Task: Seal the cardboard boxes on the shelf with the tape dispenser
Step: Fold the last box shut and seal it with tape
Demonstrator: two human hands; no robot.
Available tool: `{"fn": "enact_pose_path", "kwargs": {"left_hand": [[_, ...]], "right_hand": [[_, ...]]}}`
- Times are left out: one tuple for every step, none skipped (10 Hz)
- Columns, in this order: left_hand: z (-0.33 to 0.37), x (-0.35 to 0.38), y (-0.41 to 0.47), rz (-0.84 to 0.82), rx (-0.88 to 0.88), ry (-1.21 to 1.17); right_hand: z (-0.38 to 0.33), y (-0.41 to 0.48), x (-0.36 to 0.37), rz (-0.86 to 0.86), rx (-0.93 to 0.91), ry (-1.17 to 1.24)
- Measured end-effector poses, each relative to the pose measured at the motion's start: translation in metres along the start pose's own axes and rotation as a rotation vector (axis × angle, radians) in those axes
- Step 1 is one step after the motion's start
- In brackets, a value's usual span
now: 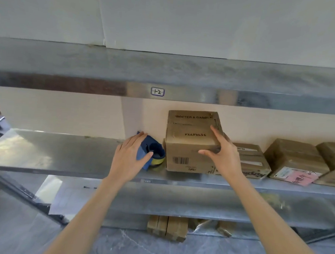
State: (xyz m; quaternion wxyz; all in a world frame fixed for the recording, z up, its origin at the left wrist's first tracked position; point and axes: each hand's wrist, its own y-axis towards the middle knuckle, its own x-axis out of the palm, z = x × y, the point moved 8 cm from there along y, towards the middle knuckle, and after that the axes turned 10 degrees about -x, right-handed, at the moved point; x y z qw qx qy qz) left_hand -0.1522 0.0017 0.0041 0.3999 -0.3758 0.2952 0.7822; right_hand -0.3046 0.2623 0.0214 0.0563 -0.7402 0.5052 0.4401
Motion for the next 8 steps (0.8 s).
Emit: {"fn": "enact_pose_path", "kwargs": {"left_hand": [[-0.004, 0.002, -0.001, 0.001, -0.028, 0.012], [-0.002, 0.003, 0.000, 0.003, -0.035, 0.027], [-0.003, 0.007, 0.002, -0.003, -0.043, 0.051], [-0.005, 0.010, 0.005, -0.008, -0.038, 0.076], [-0.008, 0.014, 0.010, -0.020, -0.043, 0.102], [-0.004, 0.015, 0.014, -0.030, -0.033, 0.121], [0.001, 0.015, 0.018, -0.042, -0.009, 0.134], [0.008, 0.004, 0.023, -0.002, 0.026, 0.214]], "right_hand": [[0.007, 0.003, 0.010, -0.048, 0.003, -0.039], [0.015, 0.002, 0.024, -0.083, 0.008, -0.040], [0.028, 0.000, 0.035, -0.103, 0.029, 0.004], [0.040, -0.003, 0.040, -0.097, 0.073, 0.096], [0.052, -0.004, 0.040, -0.109, 0.101, 0.126], [0.052, -0.004, 0.037, -0.155, 0.110, 0.117], [0.049, -0.007, 0.031, -0.222, 0.108, 0.069], [0.034, -0.007, 0.014, -0.207, 0.085, -0.050]]}}
